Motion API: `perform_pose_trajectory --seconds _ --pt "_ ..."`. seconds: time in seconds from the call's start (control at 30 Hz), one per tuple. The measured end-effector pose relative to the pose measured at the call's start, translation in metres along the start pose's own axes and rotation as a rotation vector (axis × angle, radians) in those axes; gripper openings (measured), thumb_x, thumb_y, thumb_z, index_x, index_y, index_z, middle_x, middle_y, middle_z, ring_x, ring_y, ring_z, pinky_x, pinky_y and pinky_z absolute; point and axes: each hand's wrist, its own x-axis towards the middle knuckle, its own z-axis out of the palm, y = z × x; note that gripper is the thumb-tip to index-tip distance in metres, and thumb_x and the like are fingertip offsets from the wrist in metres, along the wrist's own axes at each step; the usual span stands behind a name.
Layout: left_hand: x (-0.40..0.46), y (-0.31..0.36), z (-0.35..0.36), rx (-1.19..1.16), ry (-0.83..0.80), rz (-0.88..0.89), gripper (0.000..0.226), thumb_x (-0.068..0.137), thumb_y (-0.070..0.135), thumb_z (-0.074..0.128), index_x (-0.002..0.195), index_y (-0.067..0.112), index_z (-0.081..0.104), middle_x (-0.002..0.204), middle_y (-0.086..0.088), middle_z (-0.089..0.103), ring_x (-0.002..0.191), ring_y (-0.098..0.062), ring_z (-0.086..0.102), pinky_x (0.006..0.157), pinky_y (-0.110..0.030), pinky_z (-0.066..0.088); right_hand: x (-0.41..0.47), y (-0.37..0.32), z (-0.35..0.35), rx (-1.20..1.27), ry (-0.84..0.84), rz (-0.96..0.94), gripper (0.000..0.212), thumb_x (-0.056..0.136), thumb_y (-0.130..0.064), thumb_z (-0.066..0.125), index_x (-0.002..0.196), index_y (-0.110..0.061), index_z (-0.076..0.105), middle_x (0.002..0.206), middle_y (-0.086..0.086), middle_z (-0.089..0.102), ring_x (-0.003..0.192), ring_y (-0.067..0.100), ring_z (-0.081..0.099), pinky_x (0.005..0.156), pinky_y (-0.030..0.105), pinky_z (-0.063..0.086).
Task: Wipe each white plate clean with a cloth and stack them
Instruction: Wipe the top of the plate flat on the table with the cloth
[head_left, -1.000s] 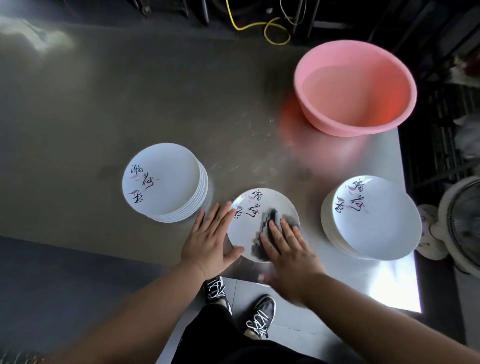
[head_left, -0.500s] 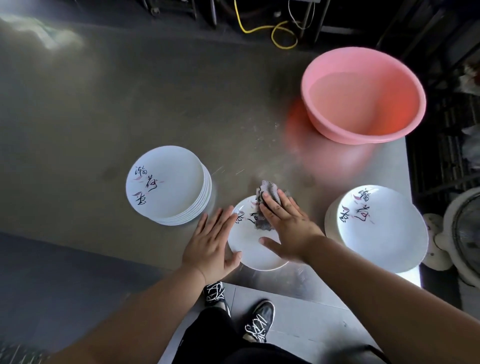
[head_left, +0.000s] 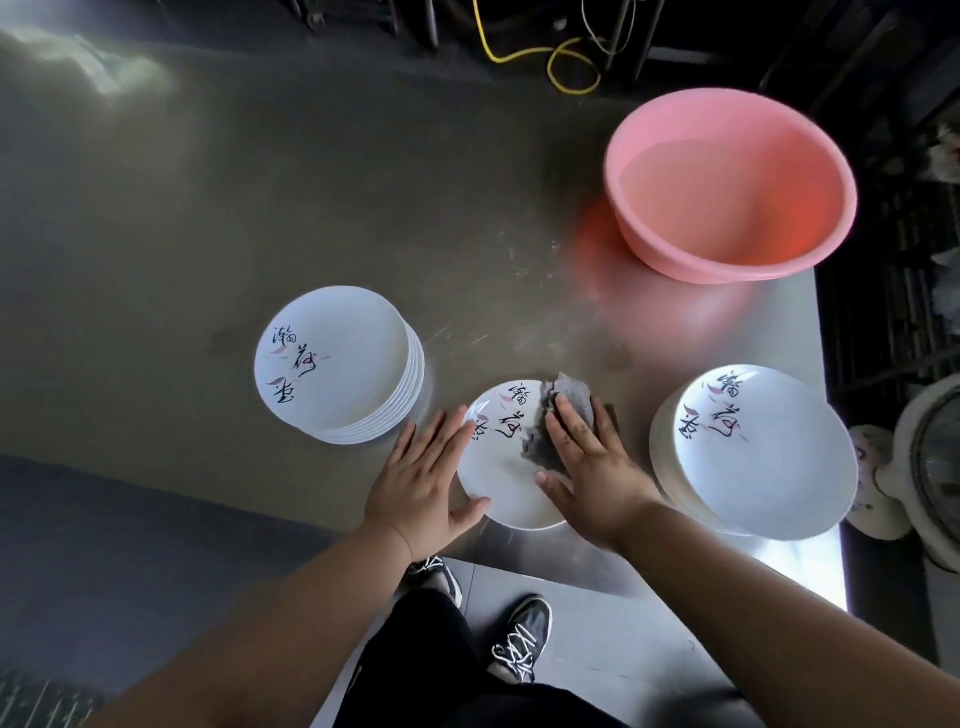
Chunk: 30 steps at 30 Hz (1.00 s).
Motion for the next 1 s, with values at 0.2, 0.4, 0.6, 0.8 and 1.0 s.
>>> perform_pose_trajectory --seconds 0.2,0.4,0.6,0.8,1.0 --pt "-0.001 -0.002 0.002 0.019 -0.003 -0.003 0.096 0.092 0.075 0.049 0.163 0.012 0.035 0.175 -0.002 0.019 0.161 -0.028 0.019 0.126 -0.059 0.023 -0.07 -0.017 0.05 0.045 -0.015 0.08 0.087 0.1 -0.073 0.012 0.167 -0.019 0.001 0.171 -0.007 -0.027 0.157 0.028 -0.029 0.13 0.043 -0.01" --pt "-0.003 -0.001 0.006 -0.018 0.104 0.077 0.052 0.098 0.051 0.053 0.134 0.015 0.061 0.173 0.002 0.025 0.157 -0.032 0.03 0.126 -0.058 0.024 -0.017 0.005 0.017 0.038 0.081 0.06 0.08 0.102 -0.066 0.024 0.167 -0.018 0.022 0.176 -0.006 -0.002 0.161 0.035 -0.007 0.131 0.05 0.006" --pt "-0.005 -0.003 0.008 -0.061 0.108 0.065 0.044 0.1 0.05 0.052 0.127 0.017 0.066 0.169 0.005 0.035 0.155 -0.028 0.034 0.125 -0.057 0.027 -0.058 -0.024 0.042 0.065 0.134 0.06 0.079 0.103 -0.06 0.034 0.166 -0.014 0.025 0.176 -0.001 0.0 0.161 0.033 -0.013 0.131 0.044 -0.005" --pt "-0.002 -0.004 0.011 -0.079 0.135 0.078 0.041 0.101 0.049 0.053 0.127 0.02 0.064 0.167 0.003 0.039 0.156 -0.029 0.034 0.124 -0.059 0.028 -0.026 -0.015 0.029 0.144 0.11 0.147 0.09 0.096 -0.076 0.015 0.167 -0.02 0.019 0.174 -0.013 -0.007 0.162 0.031 -0.009 0.13 0.039 -0.003" --pt "-0.005 0.0 0.005 -0.098 0.188 0.08 0.033 0.097 0.041 0.061 0.118 0.019 0.073 0.152 0.0 0.058 0.147 -0.033 0.046 0.122 -0.059 0.032 -0.019 -0.015 0.024 0.053 0.177 0.117 0.076 0.104 -0.058 0.03 0.166 -0.016 0.022 0.176 -0.005 -0.001 0.161 0.036 -0.005 0.131 0.049 0.004"
